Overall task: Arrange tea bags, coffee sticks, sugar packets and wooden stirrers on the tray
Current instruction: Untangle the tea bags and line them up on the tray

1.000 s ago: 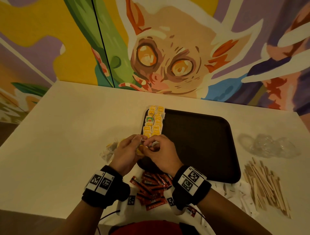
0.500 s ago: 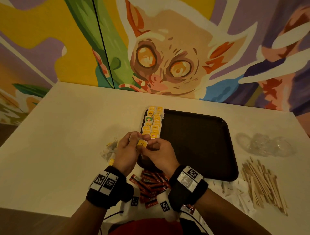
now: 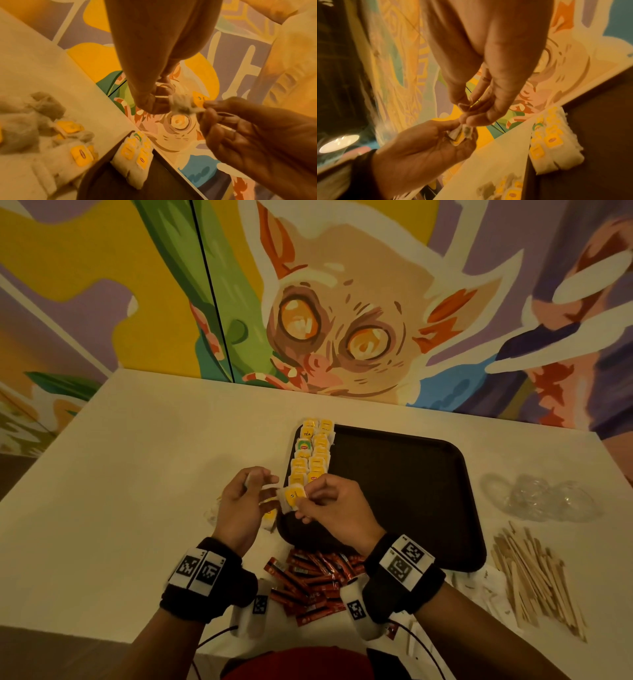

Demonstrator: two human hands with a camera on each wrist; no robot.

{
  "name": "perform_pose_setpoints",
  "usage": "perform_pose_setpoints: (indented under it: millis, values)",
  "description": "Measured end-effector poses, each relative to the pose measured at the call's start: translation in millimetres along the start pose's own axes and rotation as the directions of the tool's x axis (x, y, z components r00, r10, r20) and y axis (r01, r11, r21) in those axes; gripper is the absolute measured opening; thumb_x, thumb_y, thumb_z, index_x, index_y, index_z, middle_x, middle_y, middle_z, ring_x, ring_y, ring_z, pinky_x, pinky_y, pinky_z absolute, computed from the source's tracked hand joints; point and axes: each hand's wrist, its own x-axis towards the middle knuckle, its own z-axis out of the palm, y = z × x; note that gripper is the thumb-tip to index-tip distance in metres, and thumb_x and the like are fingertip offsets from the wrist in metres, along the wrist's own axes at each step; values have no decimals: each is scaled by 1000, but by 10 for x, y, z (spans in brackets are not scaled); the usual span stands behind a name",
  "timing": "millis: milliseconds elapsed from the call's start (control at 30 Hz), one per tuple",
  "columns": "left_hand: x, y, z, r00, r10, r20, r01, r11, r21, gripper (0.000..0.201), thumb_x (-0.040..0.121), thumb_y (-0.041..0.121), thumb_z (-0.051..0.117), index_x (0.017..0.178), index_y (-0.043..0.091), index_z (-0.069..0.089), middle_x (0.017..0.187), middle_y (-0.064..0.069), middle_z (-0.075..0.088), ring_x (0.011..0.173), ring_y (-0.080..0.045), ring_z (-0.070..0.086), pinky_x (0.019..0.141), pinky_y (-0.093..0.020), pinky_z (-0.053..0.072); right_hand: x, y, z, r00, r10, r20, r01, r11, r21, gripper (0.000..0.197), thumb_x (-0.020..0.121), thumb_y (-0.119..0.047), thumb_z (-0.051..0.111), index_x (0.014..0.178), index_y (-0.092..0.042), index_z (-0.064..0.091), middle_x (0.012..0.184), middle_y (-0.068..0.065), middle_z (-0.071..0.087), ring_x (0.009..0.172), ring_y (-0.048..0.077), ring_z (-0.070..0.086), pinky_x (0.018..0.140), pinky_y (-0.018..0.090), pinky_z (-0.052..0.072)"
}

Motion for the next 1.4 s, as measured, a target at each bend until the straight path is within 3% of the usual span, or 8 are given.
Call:
perform_pose_setpoints:
  millis: [167, 333, 467, 600, 767, 967, 1100, 1400]
  values:
    - [16, 123, -52, 978, 27, 209, -71, 975, 210, 22, 101, 17, 45, 97, 11, 67, 66, 0, 39, 58, -14, 36, 53, -28, 35, -21, -66, -69, 996, -54, 65, 57, 997, -48, 14, 85, -7, 74, 98, -1, 71, 86, 14, 73, 70, 20, 72, 67, 31, 60]
    - [-81, 333, -15, 873, 103, 477, -341, 828, 446, 11, 91, 13, 63, 97, 8, 70, 56, 15, 59, 50, 1, 49, 54, -8, 36, -28, -92, -109, 994, -95, 61, 97, 995, -27, 17, 85, -14, 74, 97, -3, 72, 85, 12, 74, 73, 23, 73, 68, 31, 60]
    - [-17, 352, -74, 865, 143, 482, -403, 768, 497, 10, 88, 19, 67, 89, 12, 74, 59, 4, 61, 48, -2, 44, 51, -11, 33, -33, -79, -160, 994, -89, 58, 90, 996, -11, 16, 86, -7, 73, 100, 0, 71, 88, 15, 73, 73, 25, 73, 69, 31, 60]
    - [-19, 324, -53, 858, 151, 491, -439, 710, 550, 11, 86, 19, 69, 90, 12, 75, 60, 17, 62, 52, 3, 51, 52, -6, 35, -35, -89, -183, 995, -87, 48, 88, 996, -20, 16, 84, -7, 74, 99, 0, 71, 86, 15, 73, 72, 25, 72, 67, 30, 60]
    - [31, 260, -59, 839, 279, 468, -540, 541, 645, 11, 83, 30, 70, 90, 23, 76, 77, 14, 65, 72, 1, 58, 61, -9, 38, -27, -105, -195, 997, -49, 53, 57, 985, -166, 9, 85, -15, 74, 89, -23, 73, 82, 3, 73, 70, 16, 71, 69, 29, 60]
    - [74, 249, -77, 811, 360, 461, -581, 411, 702, 10, 85, 21, 71, 93, 18, 77, 71, 7, 59, 61, -4, 52, 59, -10, 33, -25, -185, -258, 998, -36, 56, 56, 916, -398, 11, 90, -23, 68, 98, -20, 75, 85, -3, 73, 73, 9, 68, 71, 24, 59]
    - [80, 236, -89, 789, 341, 511, -610, 339, 716, 10, 88, 17, 68, 94, 18, 77, 68, 9, 50, 58, -3, 47, 56, -8, 28, -43, -262, -280, 987, -153, 47, 158, 875, -458, 8, 90, -23, 69, 95, -20, 75, 85, -9, 69, 76, 5, 66, 76, 28, 59]
    - [-37, 317, -49, 691, 337, 639, -713, 466, 525, 13, 88, 30, 66, 92, 25, 78, 72, 15, 51, 67, -1, 51, 61, -10, 35, -11, -403, -292, 919, -394, 12, 367, 843, -393, 7, 88, -16, 71, 90, -22, 75, 91, -9, 67, 86, 11, 65, 79, 39, 57]
